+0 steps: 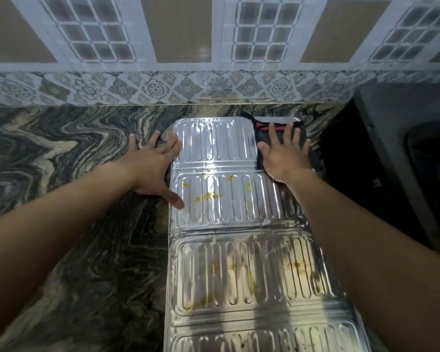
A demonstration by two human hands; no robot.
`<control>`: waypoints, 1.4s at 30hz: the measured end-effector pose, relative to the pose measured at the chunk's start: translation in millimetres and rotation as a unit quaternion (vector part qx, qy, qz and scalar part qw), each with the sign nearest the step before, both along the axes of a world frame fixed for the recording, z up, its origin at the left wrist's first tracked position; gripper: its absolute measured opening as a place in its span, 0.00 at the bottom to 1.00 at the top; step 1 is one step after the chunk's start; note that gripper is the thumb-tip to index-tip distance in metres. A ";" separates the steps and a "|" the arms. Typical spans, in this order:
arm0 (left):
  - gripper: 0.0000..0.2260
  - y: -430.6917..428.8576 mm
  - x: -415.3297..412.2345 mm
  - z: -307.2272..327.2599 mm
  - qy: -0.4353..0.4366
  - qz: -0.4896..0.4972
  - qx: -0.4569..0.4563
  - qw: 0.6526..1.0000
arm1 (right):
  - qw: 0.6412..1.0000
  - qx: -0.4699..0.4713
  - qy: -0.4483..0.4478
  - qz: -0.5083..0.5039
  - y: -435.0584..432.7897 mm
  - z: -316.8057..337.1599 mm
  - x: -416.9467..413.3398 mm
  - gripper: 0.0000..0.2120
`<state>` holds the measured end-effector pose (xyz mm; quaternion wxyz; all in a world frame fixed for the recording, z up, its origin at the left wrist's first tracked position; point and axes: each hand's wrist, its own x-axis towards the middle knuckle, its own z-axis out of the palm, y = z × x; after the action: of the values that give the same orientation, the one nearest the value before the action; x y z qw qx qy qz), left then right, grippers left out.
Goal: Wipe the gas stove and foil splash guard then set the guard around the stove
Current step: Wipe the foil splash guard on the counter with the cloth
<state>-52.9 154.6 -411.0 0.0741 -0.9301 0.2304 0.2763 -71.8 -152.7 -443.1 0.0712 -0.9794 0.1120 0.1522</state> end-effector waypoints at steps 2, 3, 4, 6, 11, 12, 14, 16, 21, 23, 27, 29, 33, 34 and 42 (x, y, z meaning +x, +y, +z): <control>0.71 0.0 0.7 -0.6 -0.005 -0.004 0.006 1.000 | 1.000 0.001 -0.008 0.019 1.6 1.6 -7.3 0.30; 0.71 -0.5 0.8 -0.7 -0.007 -0.005 0.010 1.000 | 1.000 0.002 -0.008 0.026 2.2 2.3 -11.5 0.29; 0.71 -0.9 0.7 -0.4 -0.009 -0.005 0.013 1.000 | 1.000 0.004 -0.004 0.031 3.1 3.0 -16.0 0.29; 0.71 -1.7 0.7 -0.6 -0.010 -0.006 0.021 1.000 | 0.999 0.009 0.007 0.032 5.5 4.5 -27.2 0.29; 0.72 -3.7 0.2 0.8 -0.009 -0.001 0.035 0.999 | 1.000 0.014 0.009 0.024 16.5 5.1 -66.2 0.29; 0.72 -3.7 0.3 0.6 -0.008 0.000 0.035 0.999 | 1.000 0.014 0.007 0.023 19.1 4.3 -74.2 0.29; 0.72 -4.2 -0.4 1.6 -0.007 -0.002 0.037 0.999 | 1.000 0.016 0.006 0.025 23.4 1.7 -87.3 0.29; 0.72 -4.7 -1.3 4.1 -0.008 -0.003 0.036 0.999 | 0.999 0.020 0.005 0.025 25.8 -0.3 -94.7 0.30; 0.62 1.7 -17.9 7.0 -0.027 -0.019 0.004 0.999 | 0.999 0.024 0.019 0.022 25.9 0.8 -95.2 0.30; 0.59 8.1 -31.0 4.8 -0.013 -0.001 -0.031 0.999 | 0.999 0.026 0.020 0.021 25.9 0.6 -94.5 0.30; 0.66 14.2 -47.9 4.2 0.013 0.010 -0.034 0.999 | 0.999 0.034 0.026 0.019 26.2 1.4 -95.5 0.30; 0.69 15.0 -49.1 0.3 0.008 0.003 -0.024 1.000 | 0.999 0.034 0.022 0.018 26.4 1.1 -95.6 0.30; 0.71 13.2 -49.0 -3.1 0.009 0.006 -0.021 1.000 | 0.999 0.025 0.030 0.006 31.0 0.5 -93.4 0.30; 0.71 13.1 -48.9 -3.4 0.008 0.008 -0.020 1.000 | 0.999 0.021 0.032 0.004 33.8 0.6 -92.1 0.30; 0.71 13.6 -48.8 -4.9 0.007 0.022 -0.023 0.999 | 0.991 0.041 -0.013 0.125 95.5 2.4 -80.6 0.29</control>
<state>-101.6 168.2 -415.9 0.0447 -0.9344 0.2173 0.2788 -152.4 -57.2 -440.7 0.0927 -0.9839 -0.0184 0.1518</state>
